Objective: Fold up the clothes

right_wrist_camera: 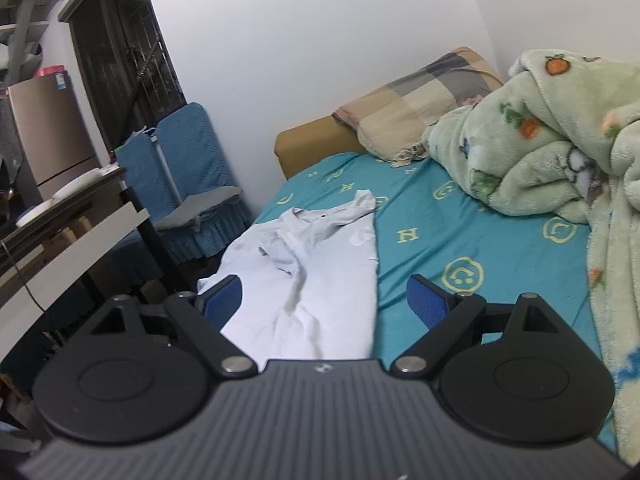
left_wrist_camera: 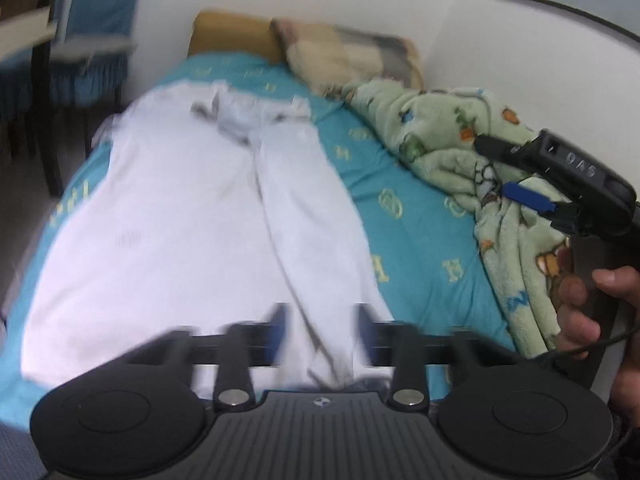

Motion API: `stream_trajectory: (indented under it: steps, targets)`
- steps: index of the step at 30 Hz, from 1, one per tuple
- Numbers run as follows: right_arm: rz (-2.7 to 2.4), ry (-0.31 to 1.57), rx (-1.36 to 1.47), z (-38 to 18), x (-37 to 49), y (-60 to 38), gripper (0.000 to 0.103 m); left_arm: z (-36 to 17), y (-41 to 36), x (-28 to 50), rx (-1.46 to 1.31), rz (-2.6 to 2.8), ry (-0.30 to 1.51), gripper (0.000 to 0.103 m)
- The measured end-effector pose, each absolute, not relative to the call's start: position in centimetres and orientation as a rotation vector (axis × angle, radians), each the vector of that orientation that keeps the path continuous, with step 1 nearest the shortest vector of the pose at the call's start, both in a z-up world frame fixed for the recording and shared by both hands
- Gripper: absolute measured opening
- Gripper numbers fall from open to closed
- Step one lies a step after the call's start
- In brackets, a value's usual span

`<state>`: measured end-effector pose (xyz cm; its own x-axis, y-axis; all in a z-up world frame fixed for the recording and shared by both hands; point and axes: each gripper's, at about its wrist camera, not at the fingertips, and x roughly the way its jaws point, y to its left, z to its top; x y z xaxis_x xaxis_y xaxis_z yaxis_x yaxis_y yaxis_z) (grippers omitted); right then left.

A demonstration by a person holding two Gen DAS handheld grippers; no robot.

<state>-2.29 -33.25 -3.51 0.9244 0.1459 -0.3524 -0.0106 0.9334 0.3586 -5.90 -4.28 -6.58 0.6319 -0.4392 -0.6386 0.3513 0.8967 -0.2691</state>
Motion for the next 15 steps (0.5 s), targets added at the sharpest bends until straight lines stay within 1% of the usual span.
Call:
stream_trajectory:
  steps: [1, 2, 6, 7, 8, 9, 10, 11, 12, 15]
  targets:
    - [0.079, 0.38, 0.359, -3.5, -2.3, -33.1, 0.09, -6.1, -4.3, -5.8, -0.107, -0.449, 0.734, 0.079]
    - [0.074, 0.378, 0.36, -3.5, -2.3, -33.0, 0.09, -5.6, -4.3, -5.7, -0.09, -0.441, 0.707, 0.088]
    - [0.061, 0.369, 0.389, -3.7, -2.3, -33.2, 0.09, -4.0, -5.2, -4.1, -0.033, -0.403, 0.6, 0.093]
    - [0.058, 0.365, 0.391, -3.8, -2.3, -33.2, 0.09, -3.6, -5.5, -3.5, -0.019, -0.39, 0.564, 0.096]
    - [0.055, 0.362, 0.391, -3.8, -2.3, -33.2, 0.09, -3.2, -5.9, -2.9, -0.006, -0.377, 0.527, 0.102]
    - [0.054, 0.361, 0.384, -3.8, -2.2, -33.0, 0.09, -2.7, -6.3, -2.3, 0.008, -0.364, 0.491, 0.103]
    - [0.053, 0.362, 0.376, -3.9, -2.2, -32.9, 0.088, -2.3, -6.6, -1.6, 0.021, -0.355, 0.46, 0.103]
    - [0.052, 0.362, 0.367, -3.9, -2.1, -32.7, 0.084, -2.0, -7.0, -0.7, 0.032, -0.356, 0.449, 0.103]
    - [0.051, 0.362, 0.359, -4.0, -2.1, -32.5, 0.077, -1.8, -7.3, 0.2, 0.038, -0.364, 0.45, 0.103]
    - [0.057, 0.381, 0.349, -4.3, -1.7, -32.2, 0.076, -1.5, -8.2, 2.9, 0.047, -0.388, 0.462, 0.103]
